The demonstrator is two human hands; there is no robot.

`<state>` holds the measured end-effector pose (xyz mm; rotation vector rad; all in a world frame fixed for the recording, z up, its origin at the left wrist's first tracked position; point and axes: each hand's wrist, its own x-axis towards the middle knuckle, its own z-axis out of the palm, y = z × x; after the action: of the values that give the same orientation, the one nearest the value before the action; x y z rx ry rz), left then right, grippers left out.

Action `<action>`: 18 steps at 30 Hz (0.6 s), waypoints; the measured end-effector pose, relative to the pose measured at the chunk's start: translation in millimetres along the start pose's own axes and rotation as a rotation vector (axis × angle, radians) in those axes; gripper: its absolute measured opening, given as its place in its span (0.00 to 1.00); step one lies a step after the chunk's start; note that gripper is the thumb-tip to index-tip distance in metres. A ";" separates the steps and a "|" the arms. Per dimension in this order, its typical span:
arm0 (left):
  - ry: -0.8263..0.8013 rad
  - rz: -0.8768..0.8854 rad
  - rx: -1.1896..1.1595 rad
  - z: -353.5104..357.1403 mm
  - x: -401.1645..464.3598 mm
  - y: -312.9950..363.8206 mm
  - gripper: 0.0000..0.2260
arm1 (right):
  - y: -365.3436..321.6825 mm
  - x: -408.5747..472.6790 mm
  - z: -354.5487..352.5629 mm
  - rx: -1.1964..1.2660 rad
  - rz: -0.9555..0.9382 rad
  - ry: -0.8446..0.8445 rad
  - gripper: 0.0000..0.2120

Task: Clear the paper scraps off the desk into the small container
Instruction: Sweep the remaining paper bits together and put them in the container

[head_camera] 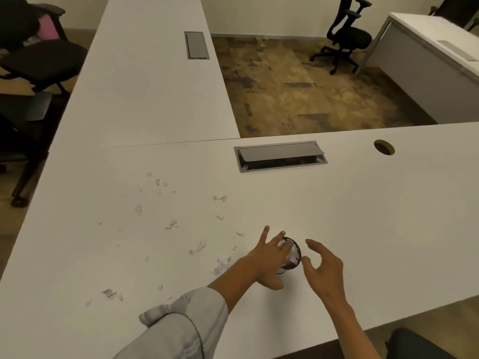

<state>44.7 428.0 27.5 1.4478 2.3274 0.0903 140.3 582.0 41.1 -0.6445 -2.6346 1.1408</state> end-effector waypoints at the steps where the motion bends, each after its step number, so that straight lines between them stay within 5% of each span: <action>1: 0.037 0.008 -0.114 -5.6 -6.8 -0.6 0.42 | -1.1 1.3 0.6 0.018 0.011 0.016 0.19; 5: 0.141 -0.084 -0.492 -16.1 -34.8 -8.8 0.37 | -27.4 18.4 14.3 0.156 0.000 0.045 0.17; 9: 0.282 -0.276 -0.613 4.7 -65.7 -37.1 0.35 | -69.4 47.6 51.6 0.271 -0.042 -0.056 0.14; 12: 0.386 -0.420 -0.550 30.2 -100.2 -73.3 0.36 | -96.1 69.9 97.2 0.204 -0.063 -0.243 0.15; 18: 0.208 -0.803 -0.383 60.0 -189.8 -164.6 0.51 | -117.2 114.5 187.2 -0.195 -0.218 -0.562 0.27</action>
<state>0.3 177.0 -14.0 0.2843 2.6830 0.4407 -62.3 443.6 0.0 -0.0497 -3.2094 1.1367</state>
